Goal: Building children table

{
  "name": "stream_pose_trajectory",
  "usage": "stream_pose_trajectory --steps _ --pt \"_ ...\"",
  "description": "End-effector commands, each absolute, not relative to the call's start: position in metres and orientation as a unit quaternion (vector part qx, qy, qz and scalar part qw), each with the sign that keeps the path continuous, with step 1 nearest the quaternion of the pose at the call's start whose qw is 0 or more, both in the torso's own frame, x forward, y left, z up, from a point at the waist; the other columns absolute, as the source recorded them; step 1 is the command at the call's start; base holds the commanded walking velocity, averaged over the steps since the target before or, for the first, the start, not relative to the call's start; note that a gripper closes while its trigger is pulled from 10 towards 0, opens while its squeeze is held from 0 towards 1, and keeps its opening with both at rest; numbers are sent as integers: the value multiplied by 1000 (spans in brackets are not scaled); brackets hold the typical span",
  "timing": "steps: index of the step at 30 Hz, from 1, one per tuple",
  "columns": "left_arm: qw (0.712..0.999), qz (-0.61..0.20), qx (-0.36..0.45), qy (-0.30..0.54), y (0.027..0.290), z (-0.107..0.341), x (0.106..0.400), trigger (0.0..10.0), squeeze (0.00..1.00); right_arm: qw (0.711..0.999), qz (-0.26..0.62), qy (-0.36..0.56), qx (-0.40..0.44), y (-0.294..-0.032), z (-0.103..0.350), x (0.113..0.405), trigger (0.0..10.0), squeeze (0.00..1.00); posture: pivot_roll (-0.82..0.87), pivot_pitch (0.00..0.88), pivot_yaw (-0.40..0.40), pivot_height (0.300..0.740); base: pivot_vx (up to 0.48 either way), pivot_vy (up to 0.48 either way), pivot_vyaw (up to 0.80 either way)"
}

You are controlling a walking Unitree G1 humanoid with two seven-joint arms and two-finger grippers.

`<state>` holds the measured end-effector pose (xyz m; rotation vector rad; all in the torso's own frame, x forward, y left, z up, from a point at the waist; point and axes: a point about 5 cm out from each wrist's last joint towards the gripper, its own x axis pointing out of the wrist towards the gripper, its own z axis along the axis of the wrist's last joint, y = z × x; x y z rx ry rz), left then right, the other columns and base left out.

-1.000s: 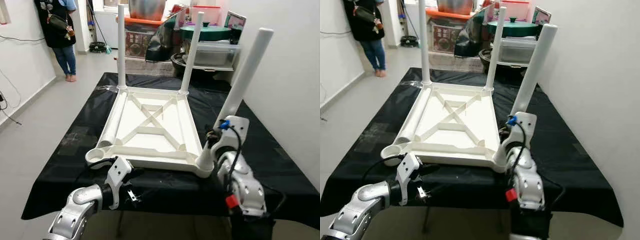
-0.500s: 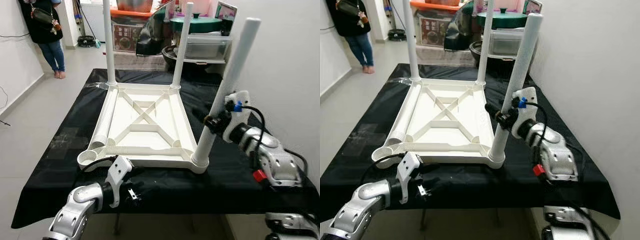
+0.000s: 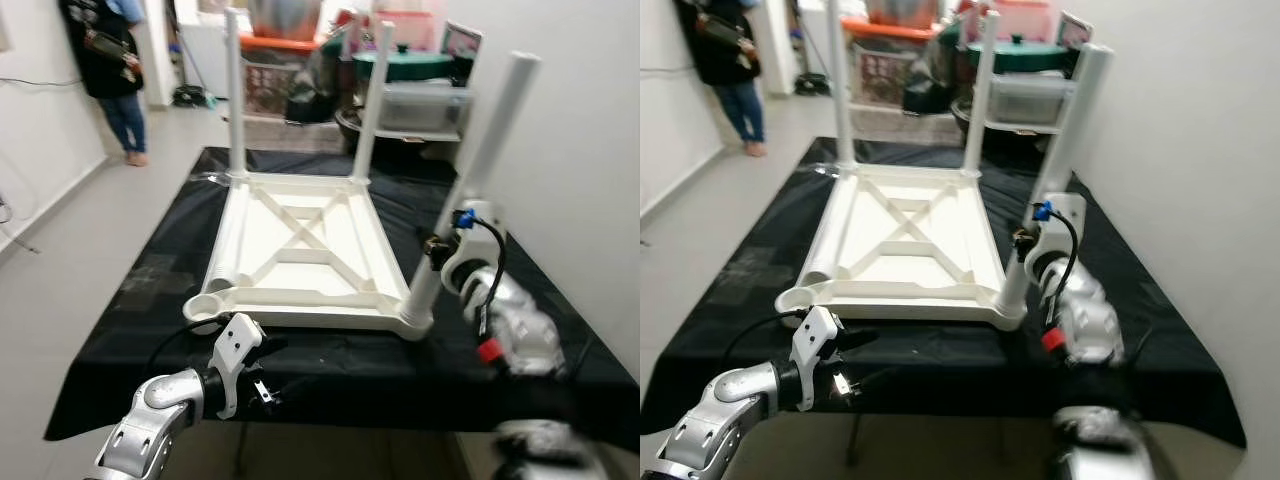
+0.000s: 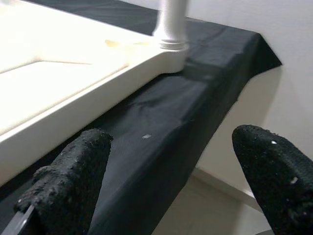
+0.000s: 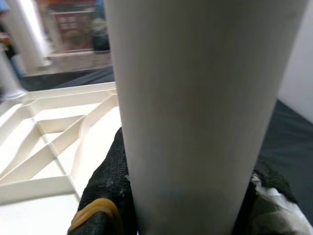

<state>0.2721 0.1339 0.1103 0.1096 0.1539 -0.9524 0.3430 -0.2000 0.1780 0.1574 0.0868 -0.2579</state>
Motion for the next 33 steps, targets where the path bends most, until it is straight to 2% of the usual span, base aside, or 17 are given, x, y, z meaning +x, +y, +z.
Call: stream_pose_trajectory --steps 1,5,6,9,10,13,14,15,21,22,23,24,26,27,30,32,33 --pt "883 -459 56 77 134 111 272 10000 0 978 -111 141 110 -182 143 329 6157 0 54 0 -94 740 0 0 0" --pt "883 -460 56 78 134 110 271 10000 0 979 -89 145 114 -170 146 330 6157 0 54 0 -94 740 0 0 0" --pt "883 -460 56 77 133 110 271 10000 0 986 -45 124 107 -165 157 337 10000 0 50 0 -96 740 0 0 0" --pt "883 -460 55 76 132 110 272 10000 0 991 -26 96 86 -171 171 344 10000 0 50 0 -100 740 0 0 0" --pt "884 -459 55 76 132 110 272 10000 0 996 -6 71 59 -183 185 352 10000 1000 49 0 -104 740 0 0 0" --pt "885 -457 54 74 132 110 273 10000 0 998 18 56 21 -205 204 364 10000 1000 49 0 -105 740 0 0 0" --pt "885 -456 53 74 132 110 273 10000 0 996 72 46 36 -208 213 365 10000 0 50 0 -109 740 0 0 0" --pt "885 -456 53 74 132 110 273 10000 0 996 72 46 36 -208 213 365 10000 0 50 0 -109 740 0 0 0" --pt "886 -455 53 72 132 111 274 10000 0 945 325 16 -7 -208 226 345 10000 0 52 0 -110 740 0 0 0" --pt "886 -454 54 71 132 111 274 10000 0 940 340 22 -13 -208 224 343 8745 0 53 0 -110 740 0 0 0" --pt "886 -454 54 71 132 111 274 10000 0 940 340 22 -13 -208 224 343 8745 0 53 0 -110 740 0 0 0" --pt "886 -454 54 71 133 111 274 10000 0 937 348 28 -12 -208 220 342 1686 0 53 0 -108 740 0 0 0" --pt "887 -454 55 71 133 111 274 10000 0 936 351 31 -10 -208 218 343 1686 0 53 0 -108 740 0 0 0" --pt "886 -454 56 71 133 111 274 10000 0 949 313 39 -2 -208 212 348 0 0 55 0 -105 740 0 0 0" --pt "886 -455 56 71 133 111 274 10000 0 969 242 48 20 -212 206 357 0 0 52 0 -104 740 0 0 0" --pt "886 -456 57 71 133 111 274 10000 0 992 68 73 74 -223 190 367 0 0 51 0 -100 740 0 0 0" --pt "886 -456 57 71 133 111 274 10000 0 992 68 73 74 -223 190 367 0 0 51 0 -100 740 0 0 0"
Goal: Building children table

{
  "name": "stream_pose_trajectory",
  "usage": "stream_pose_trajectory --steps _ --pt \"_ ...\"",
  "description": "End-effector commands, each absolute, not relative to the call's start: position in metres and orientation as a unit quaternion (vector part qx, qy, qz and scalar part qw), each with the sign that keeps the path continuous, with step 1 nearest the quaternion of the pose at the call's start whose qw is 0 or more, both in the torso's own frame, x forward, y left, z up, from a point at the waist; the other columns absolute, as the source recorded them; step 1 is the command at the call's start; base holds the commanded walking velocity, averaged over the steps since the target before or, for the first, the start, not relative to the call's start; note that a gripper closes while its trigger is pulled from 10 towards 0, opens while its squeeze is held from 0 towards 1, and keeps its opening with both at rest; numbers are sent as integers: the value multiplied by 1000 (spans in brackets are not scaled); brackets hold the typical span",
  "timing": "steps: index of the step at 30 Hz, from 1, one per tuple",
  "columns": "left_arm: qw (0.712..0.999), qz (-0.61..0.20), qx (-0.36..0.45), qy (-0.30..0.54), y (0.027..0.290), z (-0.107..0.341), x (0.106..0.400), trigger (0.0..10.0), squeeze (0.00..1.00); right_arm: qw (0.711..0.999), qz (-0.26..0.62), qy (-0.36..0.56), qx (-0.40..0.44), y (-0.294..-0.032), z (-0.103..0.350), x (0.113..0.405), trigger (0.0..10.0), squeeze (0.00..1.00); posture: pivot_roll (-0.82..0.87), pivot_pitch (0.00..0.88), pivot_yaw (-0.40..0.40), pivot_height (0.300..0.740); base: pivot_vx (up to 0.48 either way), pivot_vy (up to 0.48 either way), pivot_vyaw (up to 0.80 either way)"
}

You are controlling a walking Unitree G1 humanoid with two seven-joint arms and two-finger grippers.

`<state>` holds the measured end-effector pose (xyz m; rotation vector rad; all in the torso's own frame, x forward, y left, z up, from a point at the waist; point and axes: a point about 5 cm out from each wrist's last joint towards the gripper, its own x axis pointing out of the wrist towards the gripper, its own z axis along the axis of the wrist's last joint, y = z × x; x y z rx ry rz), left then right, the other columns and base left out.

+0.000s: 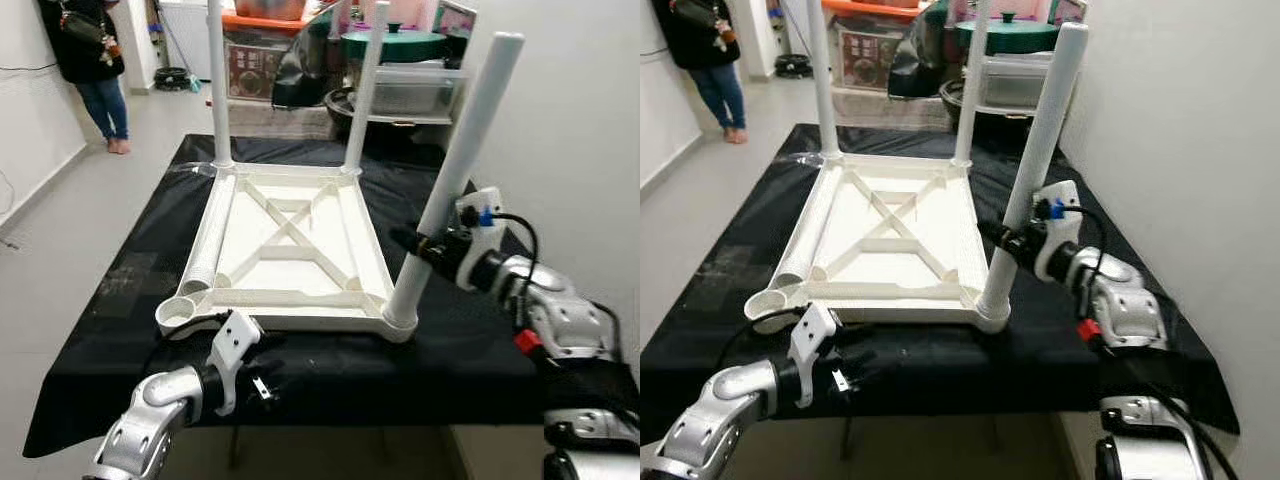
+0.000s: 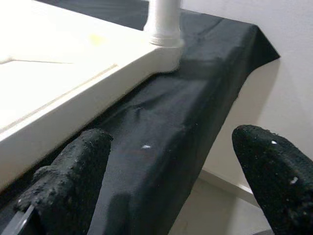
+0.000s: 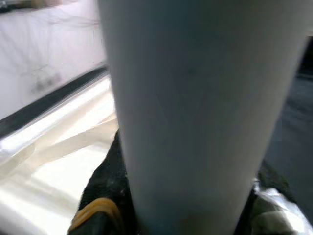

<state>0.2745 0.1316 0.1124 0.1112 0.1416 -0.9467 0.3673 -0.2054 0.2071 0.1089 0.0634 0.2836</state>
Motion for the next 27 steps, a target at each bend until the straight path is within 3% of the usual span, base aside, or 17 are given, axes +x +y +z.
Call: stream_pose_trajectory --steps 1,3,4,5,9,12,13,16,17,18,19,21,22,23,24,25,27 --pt "885 -457 57 71 132 111 274 10000 0 988 -34 100 113 -224 169 360 0 0 52 0 -98 740 0 0 0" --pt "885 -457 57 71 131 111 274 10000 0 979 -96 121 135 -226 154 352 0 0 54 0 -98 740 0 0 0" --pt "884 -459 58 71 130 111 274 10000 0 970 -114 158 143 -206 137 338 10000 0 53 0 -92 740 0 0 0" --pt "884 -459 58 71 130 111 274 10000 0 970 -114 158 143 -206 137 338 10000 0 53 0 -92 740 0 0 0" --pt "883 -460 60 74 133 111 274 10000 0 983 -13 135 123 -159 148 332 10000 0 43 0 -87 740 0 0 0" --pt "882 -462 61 74 132 111 275 10000 0 988 39 79 127 -157 166 336 10000 0 42 0 -89 740 0 0 0" --pt "882 -462 61 74 131 111 275 10000 0 989 40 75 125 -159 168 339 10000 1000 43 0 -90 740 0 0 0" --pt "882 -462 61 73 131 111 275 10000 0 989 36 74 120 -161 172 342 10000 1000 42 0 -92 740 0 0 0" --pt "882 -462 59 72 130 111 275 10000 0 984 136 45 103 -168 188 348 10000 0 39 0 -94 740 0 0 0" --pt "882 -462 59 72 130 111 275 10000 0 984 136 45 103 -168 188 348 10000 0 39 0 -94 740 0 0 0" --pt "882 -462 58 72 130 111 275 10000 0 974 208 26 89 -173 199 350 10000 0 39 0 -94 740 0 0 0" --pt "882 -462 58 72 130 111 275 10000 0 974 208 26 89 -173 199 350 10000 0 39 0 -94 740 0 0 0" --pt "882 -462 57 72 130 110 274 10000 0 952 301 24 50 -179 205 342 10000 0 42 0 -98 740 0 0 0" --pt "882 -462 57 72 130 110 274 10000 0 952 301 24 50 -179 205 342 10000 0 42 0 -98 740 0 0 0" --pt "883 -461 56 72 130 110 274 10000 0 939 337 56 21 -188 201 339 4588 0 47 0 -102 740 0 0 0" --pt "884 -459 56 72 131 111 274 10000 0 946 313 87 7 -195 194 342 0 0 49 0 -106 740 0 0 0" --pt "884 -458 56 72 132 111 274 10000 0 951 291 106 0 -200 190 345 0 0 49 0 -106 740 0 0 0"
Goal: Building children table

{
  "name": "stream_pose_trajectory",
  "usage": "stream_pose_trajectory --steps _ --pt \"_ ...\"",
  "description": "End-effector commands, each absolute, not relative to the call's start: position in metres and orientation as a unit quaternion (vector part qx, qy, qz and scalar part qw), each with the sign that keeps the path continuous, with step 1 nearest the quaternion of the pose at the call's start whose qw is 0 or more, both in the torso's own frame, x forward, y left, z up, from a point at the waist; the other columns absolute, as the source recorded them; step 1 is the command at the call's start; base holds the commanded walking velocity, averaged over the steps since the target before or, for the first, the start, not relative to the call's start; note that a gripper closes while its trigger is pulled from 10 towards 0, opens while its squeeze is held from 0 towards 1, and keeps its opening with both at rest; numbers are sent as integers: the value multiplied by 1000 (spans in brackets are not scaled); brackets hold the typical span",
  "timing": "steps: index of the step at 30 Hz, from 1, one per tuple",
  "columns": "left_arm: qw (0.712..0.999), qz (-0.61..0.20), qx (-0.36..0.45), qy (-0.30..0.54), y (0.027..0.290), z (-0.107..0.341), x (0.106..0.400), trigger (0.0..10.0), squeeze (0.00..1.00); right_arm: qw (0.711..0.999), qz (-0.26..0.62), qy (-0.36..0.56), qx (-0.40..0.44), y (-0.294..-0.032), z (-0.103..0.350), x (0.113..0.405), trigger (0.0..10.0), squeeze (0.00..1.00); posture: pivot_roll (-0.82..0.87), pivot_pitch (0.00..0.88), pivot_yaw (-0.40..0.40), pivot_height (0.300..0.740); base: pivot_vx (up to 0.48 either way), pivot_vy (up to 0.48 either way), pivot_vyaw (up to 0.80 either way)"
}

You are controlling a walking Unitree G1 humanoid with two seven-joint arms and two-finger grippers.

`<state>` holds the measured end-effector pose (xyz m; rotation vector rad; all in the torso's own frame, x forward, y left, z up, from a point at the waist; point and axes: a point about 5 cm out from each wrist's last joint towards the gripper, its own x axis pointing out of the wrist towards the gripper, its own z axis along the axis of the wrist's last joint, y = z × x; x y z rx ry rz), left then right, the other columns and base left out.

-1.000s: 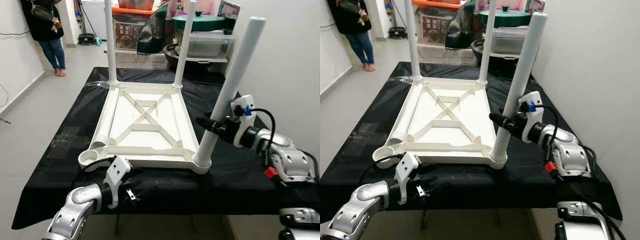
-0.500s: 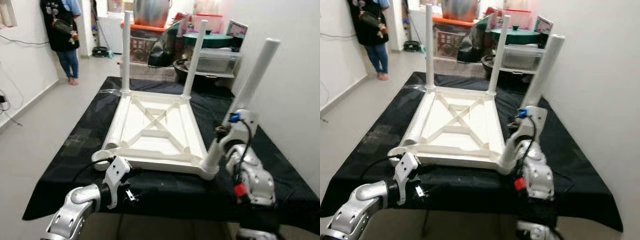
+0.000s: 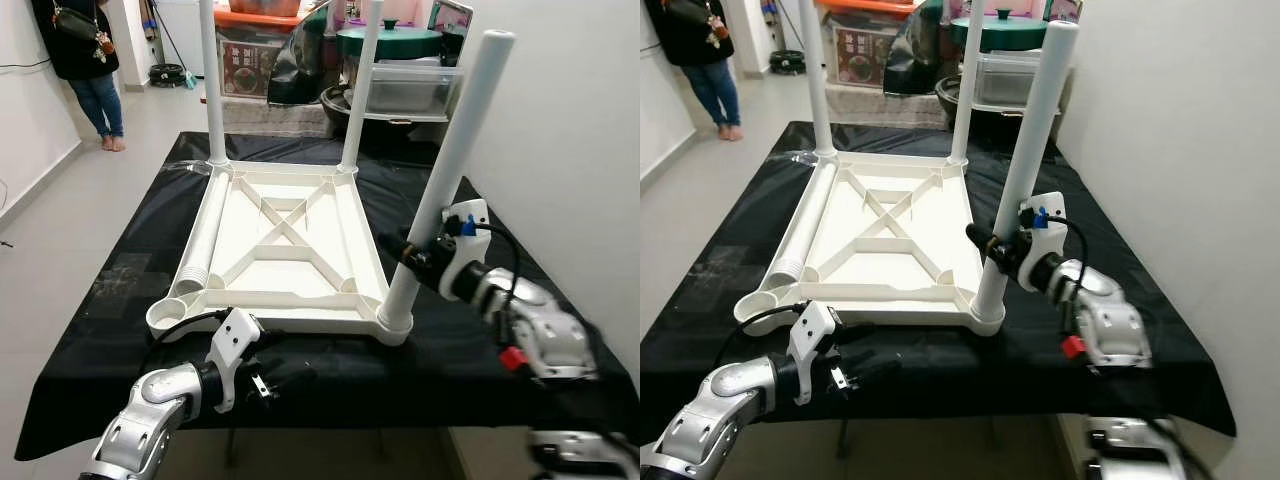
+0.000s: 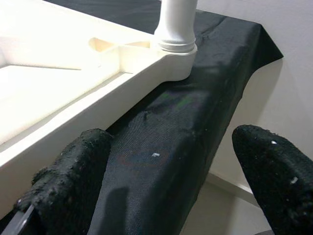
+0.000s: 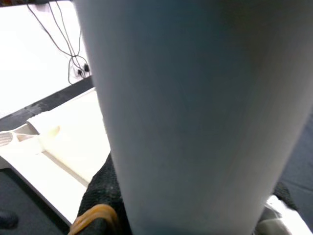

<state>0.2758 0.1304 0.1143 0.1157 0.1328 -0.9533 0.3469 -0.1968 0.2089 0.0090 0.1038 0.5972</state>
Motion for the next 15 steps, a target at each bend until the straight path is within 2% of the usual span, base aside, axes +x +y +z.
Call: stream_pose_trajectory --steps 1,2,3,4,5,7,8,9,10,12,13,14,15 --pt "885 -458 55 72 132 111 274 10000 0 956 272 114 -1 -203 188 348 0 0 49 0 -106 740 0 0 0" --pt "885 -457 56 72 132 111 273 10000 0 970 220 104 16 -204 188 353 0 0 52 0 -102 740 0 0 0" --pt "885 -457 56 72 132 111 273 10000 0 970 220 104 16 -204 188 353 0 0 52 0 -102 740 0 0 0" --pt "885 -457 56 73 133 110 272 10000 0 988 121 90 40 -206 185 357 0 0 55 0 -101 740 0 0 0" --pt "885 -457 56 74 133 110 272 10000 0 994 47 84 58 -208 182 358 0 0 53 0 -102 740 0 0 0" --pt "885 -457 56 74 133 110 272 10000 0 994 47 84 58 -208 182 358 0 0 53 0 -102 740 0 0 0" --pt "885 -457 56 74 133 110 272 10000 0 994 -22 85 70 -209 176 355 0 0 52 0 -98 740 0 0 0" --pt "885 -457 56 74 133 110 272 10000 0 994 -22 85 70 -209 176 355 0 0 52 0 -98 740 0 0 0" --pt "885 -457 57 74 133 110 272 10000 0 987 -91 93 91 -189 159 334 0 0 54 0 -99 740 0 0 0" --pt "884 -457 57 74 132 111 273 10000 0 985 -107 96 95 -180 155 325 0 0 54 0 -99 740 0 0 0" --pt "884 -458 57 73 132 111 273 10000 0 986 -84 109 90 -161 151 319 4392 0 50 0 -96 740 0 0 0" --pt "884 -458 56 73 132 111 273 10000 0 989 -48 116 80 -145 151 316 10000 0 48 0 -94 740 0 0 0" --pt "884 -458 56 73 132 111 273 10000 0 989 -48 116 80 -145 151 316 10000 0 48 0 -94 740 0 0 0"
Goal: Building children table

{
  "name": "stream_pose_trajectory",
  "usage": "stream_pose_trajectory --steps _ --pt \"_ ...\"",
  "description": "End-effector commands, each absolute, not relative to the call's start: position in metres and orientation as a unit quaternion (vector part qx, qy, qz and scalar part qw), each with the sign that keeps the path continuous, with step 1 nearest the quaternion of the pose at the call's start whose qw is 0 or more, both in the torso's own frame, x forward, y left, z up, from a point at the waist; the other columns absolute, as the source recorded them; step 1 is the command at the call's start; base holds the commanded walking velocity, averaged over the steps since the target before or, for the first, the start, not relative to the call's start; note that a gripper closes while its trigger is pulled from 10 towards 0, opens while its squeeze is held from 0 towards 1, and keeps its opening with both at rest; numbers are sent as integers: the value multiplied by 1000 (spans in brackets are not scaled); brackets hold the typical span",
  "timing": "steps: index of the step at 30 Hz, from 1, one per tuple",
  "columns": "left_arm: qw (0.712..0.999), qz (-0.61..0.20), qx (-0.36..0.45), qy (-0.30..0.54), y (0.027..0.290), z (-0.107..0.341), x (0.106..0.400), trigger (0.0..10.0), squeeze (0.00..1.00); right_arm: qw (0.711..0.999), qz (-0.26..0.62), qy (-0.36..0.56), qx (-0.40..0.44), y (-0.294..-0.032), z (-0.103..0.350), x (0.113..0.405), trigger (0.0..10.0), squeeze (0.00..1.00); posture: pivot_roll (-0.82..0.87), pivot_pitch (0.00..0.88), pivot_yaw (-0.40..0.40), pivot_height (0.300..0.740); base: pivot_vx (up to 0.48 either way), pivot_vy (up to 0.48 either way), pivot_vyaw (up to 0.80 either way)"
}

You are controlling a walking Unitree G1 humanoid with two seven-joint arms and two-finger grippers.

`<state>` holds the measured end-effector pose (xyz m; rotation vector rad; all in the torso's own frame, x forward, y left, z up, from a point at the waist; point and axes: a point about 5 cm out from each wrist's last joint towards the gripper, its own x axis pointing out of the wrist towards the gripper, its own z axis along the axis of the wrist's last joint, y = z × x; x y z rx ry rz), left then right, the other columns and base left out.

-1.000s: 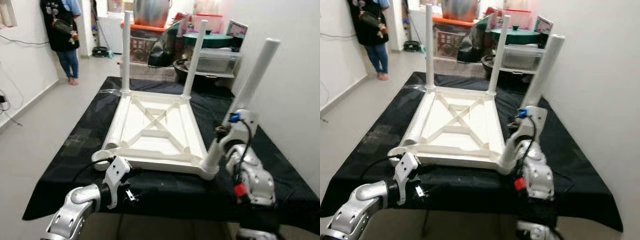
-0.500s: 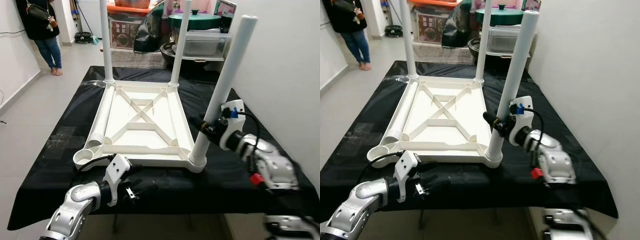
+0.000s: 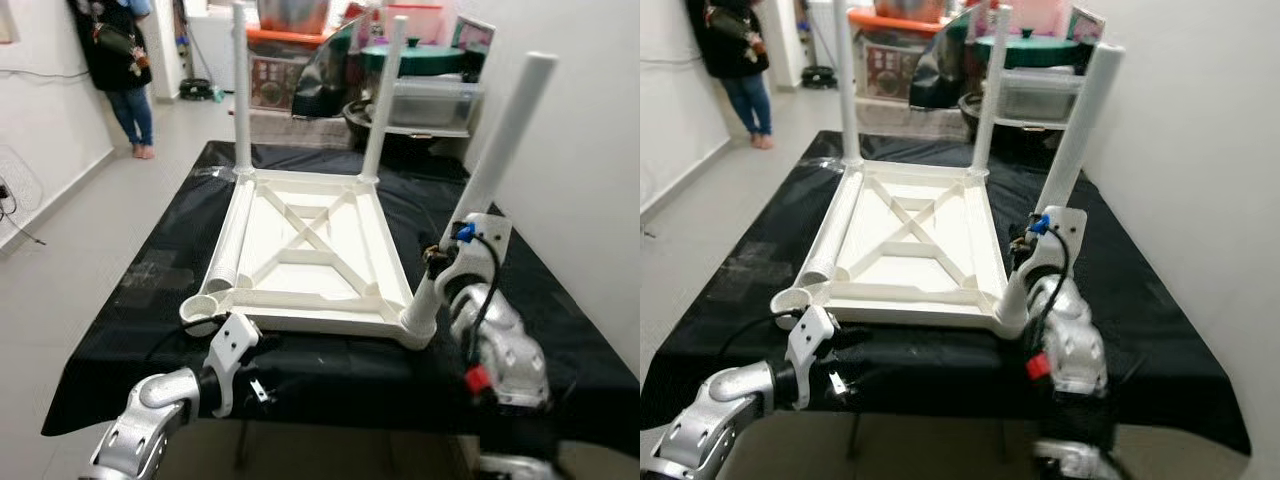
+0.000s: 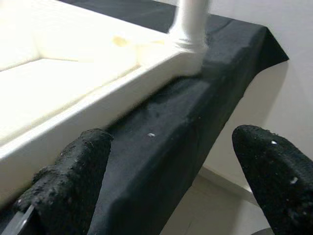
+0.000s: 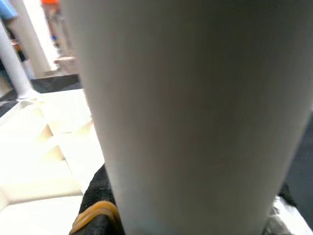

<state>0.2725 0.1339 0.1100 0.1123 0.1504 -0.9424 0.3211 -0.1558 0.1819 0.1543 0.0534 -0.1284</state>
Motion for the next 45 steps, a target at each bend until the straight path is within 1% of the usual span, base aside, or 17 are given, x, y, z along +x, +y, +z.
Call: stream_pose_trajectory --steps 1,6,7,8,9,15,21,22,24,25,31,32,33,40,42,43,45 --pt "884 -458 56 73 131 111 273 10000 0 989 -19 119 83 -134 151 316 10000 0 47 0 -93 740 0 0 0" --pt "883 -459 57 73 131 111 274 10000 0 995 46 57 71 -148 173 333 10000 176 41 0 -97 740 0 0 0" --pt "884 -459 58 73 131 111 275 10000 0 995 56 45 69 -163 180 342 10000 1000 40 0 -99 740 0 0 0" --pt "884 -458 58 72 131 111 275 10000 0 995 60 40 71 -172 184 347 10000 1000 40 0 -99 740 0 0 0" --pt "884 -458 57 72 131 111 275 10000 0 990 111 33 79 -181 191 351 10000 0 39 0 -100 740 0 0 0" --pt "885 -457 55 72 131 110 274 10000 0 957 288 32 2 -211 210 341 10000 0 39 0 -103 740 0 0 0" --pt "885 -456 55 73 132 109 273 10000 0 940 328 71 -59 -215 199 340 10000 0 42 0 -105 740 0 0 0" --pt "885 -456 55 73 132 109 272 10000 0 951 296 75 -50 -210 193 344 0 0 50 0 -104 740 0 0 0" --pt "885 -456 56 74 132 109 272 10000 0 958 273 79 -44 -205 189 347 0 0 50 0 -104 740 0 0 0" --pt "886 -455 56 75 133 109 271 10000 0 989 131 69 -16 -197 181 354 0 0 51 0 -103 740 0 0 0" --pt "886 -455 56 76 134 109 271 10000 0 995 -45 80 32 -183 162 336 0 0 52 0 -94 740 0 0 0" --pt "885 -456 56 76 133 110 271 10000 0 994 -60 84 37 -174 158 328 980 0 52 0 -94 740 0 0 0" --pt "884 -457 57 76 133 110 271 10000 0 995 -53 79 37 -161 159 324 10000 0 46 0 -88 740 0 0 0" --pt "884 -458 61 73 130 110 275 10000 0 996 -42 67 43 -158 169 332 10000 0 41 0 -90 740 0 0 0" --pt "884 -458 60 72 129 110 276 10000 0 994 90 51 35 -156 179 341 10000 0 32 0 -89 740 0 0 0" --pt "884 -458 60 72 129 110 276 10000 0 990 126 49 37 -165 184 344 10000 1000 33 0 -90 740 0 0 0" --pt "884 -458 60 72 129 110 276 10000 0 990 126 49 37 -165 184 344 10000 1000 33 0 -90 740 0 0 0"
